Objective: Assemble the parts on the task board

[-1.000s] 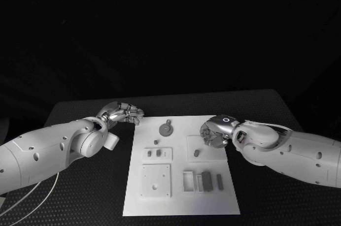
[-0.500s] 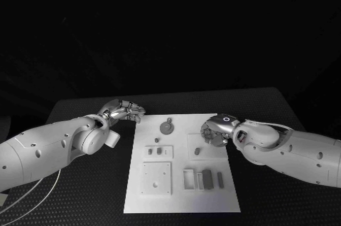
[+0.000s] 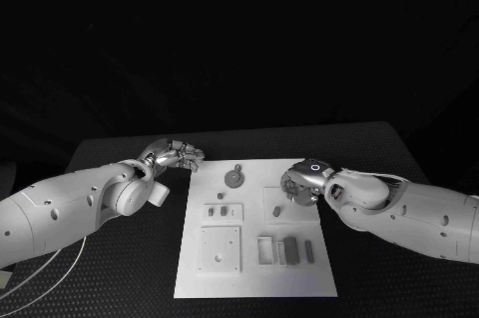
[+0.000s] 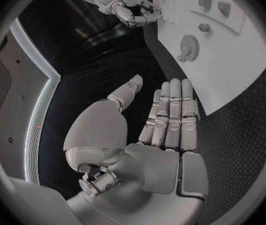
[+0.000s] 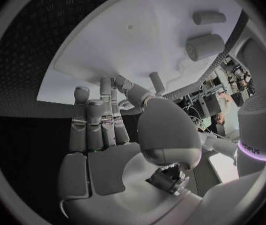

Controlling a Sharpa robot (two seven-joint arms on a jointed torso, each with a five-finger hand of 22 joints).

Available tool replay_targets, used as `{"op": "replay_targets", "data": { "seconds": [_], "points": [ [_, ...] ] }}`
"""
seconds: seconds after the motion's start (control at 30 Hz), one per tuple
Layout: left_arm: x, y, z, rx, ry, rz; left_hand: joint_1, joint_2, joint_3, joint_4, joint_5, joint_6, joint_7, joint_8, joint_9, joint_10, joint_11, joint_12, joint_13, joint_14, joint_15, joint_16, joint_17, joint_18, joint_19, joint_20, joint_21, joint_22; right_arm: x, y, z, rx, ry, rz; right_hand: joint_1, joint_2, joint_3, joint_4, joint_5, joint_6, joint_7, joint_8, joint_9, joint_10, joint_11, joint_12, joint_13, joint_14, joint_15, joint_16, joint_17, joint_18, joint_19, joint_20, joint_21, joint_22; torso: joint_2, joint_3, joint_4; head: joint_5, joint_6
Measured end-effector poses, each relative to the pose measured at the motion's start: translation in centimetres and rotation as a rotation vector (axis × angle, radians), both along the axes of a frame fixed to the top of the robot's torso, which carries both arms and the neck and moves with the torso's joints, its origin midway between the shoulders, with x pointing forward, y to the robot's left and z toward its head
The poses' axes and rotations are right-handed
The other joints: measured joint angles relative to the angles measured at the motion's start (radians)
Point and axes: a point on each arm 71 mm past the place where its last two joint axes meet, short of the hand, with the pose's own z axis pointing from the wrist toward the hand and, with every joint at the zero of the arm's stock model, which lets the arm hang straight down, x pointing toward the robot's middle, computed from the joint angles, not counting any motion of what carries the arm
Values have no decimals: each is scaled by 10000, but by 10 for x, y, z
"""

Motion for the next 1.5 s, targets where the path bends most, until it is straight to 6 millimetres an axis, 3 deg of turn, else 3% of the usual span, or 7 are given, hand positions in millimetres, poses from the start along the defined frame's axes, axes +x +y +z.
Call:
{"op": "replay_targets", "data": {
  "seconds": [0.57, 0.87, 0.9, 1.03, 1.5],
  "points": [
    [0, 1, 0, 27, 52, 30, 0, 0, -28, -28, 0, -37, 37, 0, 1, -35, -35, 0, -9, 0, 0, 0, 18, -23, 37, -37, 0, -7, -2, 1, -1, -41, -231, 101, 97, -13, 42, -42, 36, 5, 6, 16, 1, -118, 64, -118, 0, 92, 58, -48, -50, -58, 12, 17, 0, -22, 2, -3, 5, 4, -29],
    [0, 1, -1, 35, 54, 48, 0, 0, -28, -27, 0, -36, 37, 0, 1, -35, -35, 0, -9, 0, 0, 0, 25, -64, 37, -37, 0, -7, -5, 0, -1, 63, -360, 81, 266, 156, 36, -44, 27, 4, 6, 13, -7, -112, 69, -235, -2, 92, 59, -48, -49, -61, 1, 29, 0, -22, 6, -3, 6, -10, -33],
    [1, 2, -1, 38, 54, 54, 0, 0, -31, -24, 0, -37, 37, 0, 1, -35, -35, 0, -9, 3, -3, 0, 28, -64, 37, -38, 0, -7, -6, 0, -1, 76, -377, 73, 385, 37, 36, -44, 26, 114, -49, 28, -4, 4, 29, -229, -79, 123, 45, -48, -49, -62, 41, -4, 0, -21, 6, -2, 6, -11, -33],
    [1, 2, -1, 48, 54, 77, 40, 39, -55, 0, 0, -36, 37, 0, -8, -35, -36, 0, -8, 106, -34, 0, 72, -73, 94, -53, 0, -6, -6, -1, -1, 125, -414, 33, 450, -29, 25, -54, 26, 240, -113, 111, 50, 129, -53, -154, -140, 227, -5, -48, -49, -81, 161, -90, 1, -22, 7, -2, 5, -12, -33],
    [1, 3, -1, 55, 55, 94, 40, 39, -55, 0, 0, -36, 37, 0, -8, -35, -36, 0, -8, 142, -70, 0, 108, -73, 112, -40, 0, -5, -6, 4, 7, 242, -491, 37, 542, 62, -4, -78, 41, 260, -144, 119, 125, 167, -87, -147, -83, 292, -39, -125, -48, -95, 179, -78, 1, -44, 4, 1, -7, 11, -41]
  ]
}}
